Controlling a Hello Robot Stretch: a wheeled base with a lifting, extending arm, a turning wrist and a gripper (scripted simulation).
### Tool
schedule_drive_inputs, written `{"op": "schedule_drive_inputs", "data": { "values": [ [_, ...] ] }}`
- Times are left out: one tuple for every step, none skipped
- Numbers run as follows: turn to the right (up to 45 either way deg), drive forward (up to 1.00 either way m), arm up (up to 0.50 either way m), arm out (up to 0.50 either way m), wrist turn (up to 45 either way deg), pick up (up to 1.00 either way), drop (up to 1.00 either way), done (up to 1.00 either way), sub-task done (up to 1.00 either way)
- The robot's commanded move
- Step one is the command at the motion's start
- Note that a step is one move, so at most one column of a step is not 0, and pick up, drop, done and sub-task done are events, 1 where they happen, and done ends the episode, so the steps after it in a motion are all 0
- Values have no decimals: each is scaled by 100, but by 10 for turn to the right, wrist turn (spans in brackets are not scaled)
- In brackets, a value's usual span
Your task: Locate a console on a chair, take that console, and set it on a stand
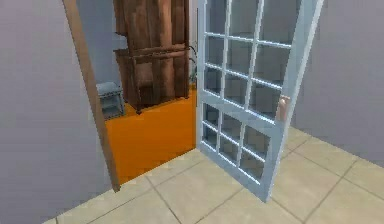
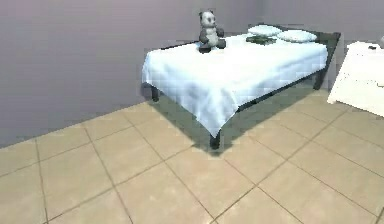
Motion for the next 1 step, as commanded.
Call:
{"op": "schedule_drive_inputs", "data": {
  "values": [
    [-30, 0, 0, 0, 0, 0, 0, 0, 0]
  ]
}}
